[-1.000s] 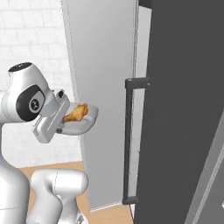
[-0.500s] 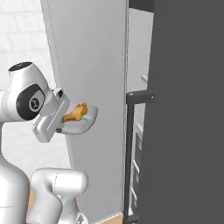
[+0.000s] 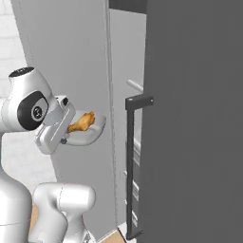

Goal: Take the meat container that has the chicken drumstick and place it on the second highest rack of the freezer. Then take the vegetable container that has the carrot and lemon and place it on the highest rack of the freezer.

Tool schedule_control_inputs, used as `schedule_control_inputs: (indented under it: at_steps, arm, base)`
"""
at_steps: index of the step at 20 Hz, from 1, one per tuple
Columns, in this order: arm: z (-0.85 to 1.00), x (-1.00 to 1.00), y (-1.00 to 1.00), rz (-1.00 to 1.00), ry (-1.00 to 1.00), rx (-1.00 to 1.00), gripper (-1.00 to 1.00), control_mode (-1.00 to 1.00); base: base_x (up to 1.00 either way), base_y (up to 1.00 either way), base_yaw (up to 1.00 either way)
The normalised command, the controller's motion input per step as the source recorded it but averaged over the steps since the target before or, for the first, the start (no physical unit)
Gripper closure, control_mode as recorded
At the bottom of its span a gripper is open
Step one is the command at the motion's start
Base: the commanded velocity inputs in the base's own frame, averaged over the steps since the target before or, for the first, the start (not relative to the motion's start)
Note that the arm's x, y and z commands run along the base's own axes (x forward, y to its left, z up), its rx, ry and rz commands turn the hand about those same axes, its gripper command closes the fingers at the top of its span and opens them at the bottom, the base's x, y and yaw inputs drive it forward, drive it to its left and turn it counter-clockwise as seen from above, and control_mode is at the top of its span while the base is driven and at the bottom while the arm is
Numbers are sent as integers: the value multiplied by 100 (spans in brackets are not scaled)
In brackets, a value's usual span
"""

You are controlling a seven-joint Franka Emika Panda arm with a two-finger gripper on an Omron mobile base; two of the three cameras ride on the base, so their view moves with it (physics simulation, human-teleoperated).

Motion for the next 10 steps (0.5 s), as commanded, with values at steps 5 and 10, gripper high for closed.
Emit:
schedule_control_inputs:
  at_steps: [5,10]
  arm:
    - [0,0,0,0,0,0,100,100]
    - [0,0,0,0,0,0,100,100]
  base:
    - [44,0,-43]
    - [53,4,-40]
